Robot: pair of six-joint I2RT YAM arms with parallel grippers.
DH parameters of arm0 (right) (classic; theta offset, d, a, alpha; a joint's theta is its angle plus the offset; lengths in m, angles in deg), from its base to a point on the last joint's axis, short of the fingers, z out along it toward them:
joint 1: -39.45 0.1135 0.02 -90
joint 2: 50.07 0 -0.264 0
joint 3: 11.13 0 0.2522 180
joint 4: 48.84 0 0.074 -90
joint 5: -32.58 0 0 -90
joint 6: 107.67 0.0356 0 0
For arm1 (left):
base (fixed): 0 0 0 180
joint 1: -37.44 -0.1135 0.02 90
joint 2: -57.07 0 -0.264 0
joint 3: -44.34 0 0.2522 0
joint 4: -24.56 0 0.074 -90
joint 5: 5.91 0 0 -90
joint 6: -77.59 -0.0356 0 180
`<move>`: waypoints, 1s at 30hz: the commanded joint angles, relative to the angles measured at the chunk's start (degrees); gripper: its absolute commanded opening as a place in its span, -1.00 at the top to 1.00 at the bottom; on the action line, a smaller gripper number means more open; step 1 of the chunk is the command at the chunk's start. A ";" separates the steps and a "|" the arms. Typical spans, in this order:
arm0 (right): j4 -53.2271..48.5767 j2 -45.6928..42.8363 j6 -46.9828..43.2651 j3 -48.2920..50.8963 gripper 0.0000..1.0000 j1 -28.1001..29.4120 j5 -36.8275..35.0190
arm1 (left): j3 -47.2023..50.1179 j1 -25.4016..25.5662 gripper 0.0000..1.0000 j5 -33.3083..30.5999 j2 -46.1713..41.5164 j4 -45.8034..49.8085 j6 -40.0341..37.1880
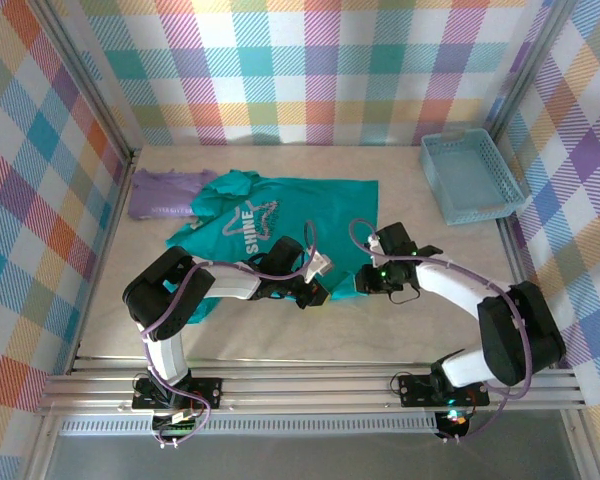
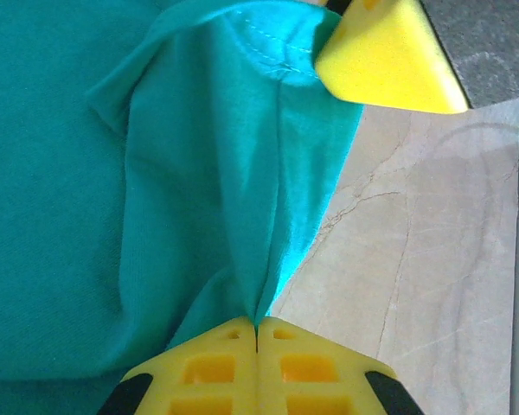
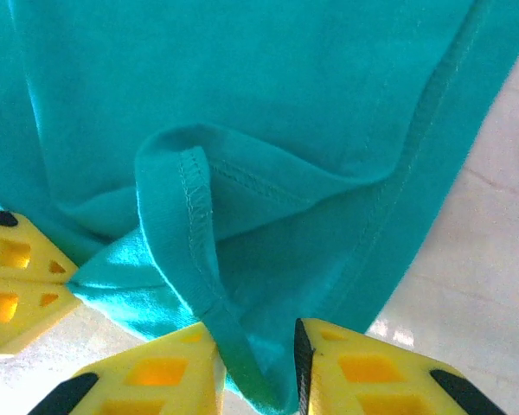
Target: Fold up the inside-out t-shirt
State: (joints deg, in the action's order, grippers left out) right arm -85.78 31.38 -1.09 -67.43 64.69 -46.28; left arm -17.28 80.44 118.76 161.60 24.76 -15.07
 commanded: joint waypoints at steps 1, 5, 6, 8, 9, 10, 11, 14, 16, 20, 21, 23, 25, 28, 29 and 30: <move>1.47 2.34 -2.46 -2.46 0.46 0.35 0.98 | -1.32 0.48 1.00 1.36 -0.38 0.97 -0.96; 1.15 4.30 -2.57 -3.78 0.70 0.19 3.85 | -1.49 0.55 1.00 1.30 -0.29 1.30 -1.10; 0.80 3.74 -2.35 -3.67 0.77 0.05 4.48 | -1.53 0.58 1.00 1.27 -0.29 1.47 -1.13; 0.17 1.43 -1.83 -2.82 0.87 -0.74 6.59 | -1.46 0.53 1.00 1.11 -0.38 1.61 -1.31; -0.21 -0.13 -1.48 -2.14 0.90 -1.50 8.29 | -1.51 0.54 1.00 1.15 -0.49 1.54 -1.30; -0.52 -1.97 -1.04 -1.32 0.93 -2.50 10.58 | -1.46 0.60 1.00 1.10 -0.43 1.48 -1.32; -0.67 -3.31 -0.73 -0.60 0.95 -3.45 12.78 | -1.54 0.55 1.00 1.11 -0.31 1.37 -1.33; -2.19 -6.66 0.04 1.30 0.99 -6.31 19.31 | -1.77 0.64 0.97 1.27 0.10 1.17 -1.21; -1.89 -7.65 0.79 2.94 1.00 -8.00 22.32 | -1.80 0.72 0.97 1.36 0.47 0.84 -1.12; -2.03 -5.62 1.99 4.44 0.94 -9.19 22.66 | -2.12 0.99 0.90 1.53 0.85 0.89 -1.01; -2.13 -4.90 2.43 4.55 0.93 -9.34 22.17 | -2.13 0.97 0.89 1.61 0.83 0.99 -1.04; -2.57 -3.90 3.46 4.75 0.87 -9.41 20.09 | -2.14 1.03 0.86 1.61 0.76 1.16 -1.04; -3.81 -3.28 4.99 4.81 0.79 -9.41 15.80 | -2.01 1.06 0.79 1.74 0.68 1.17 -1.04; -5.36 -2.88 7.69 5.45 0.66 -9.42 9.79 | -1.86 1.03 0.70 1.98 0.33 0.93 -0.96; -5.44 -2.94 8.30 5.78 0.60 -9.41 8.53 | -1.80 1.06 0.67 2.06 0.16 0.76 -0.92; -5.39 -3.32 8.76 6.10 0.56 -9.42 7.07 | -1.64 1.03 0.64 2.22 0.00 0.60 -0.86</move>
State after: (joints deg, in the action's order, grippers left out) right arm -88.97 28.16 4.81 -62.56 55.55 -33.80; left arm -18.17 80.92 119.25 161.62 24.87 -15.09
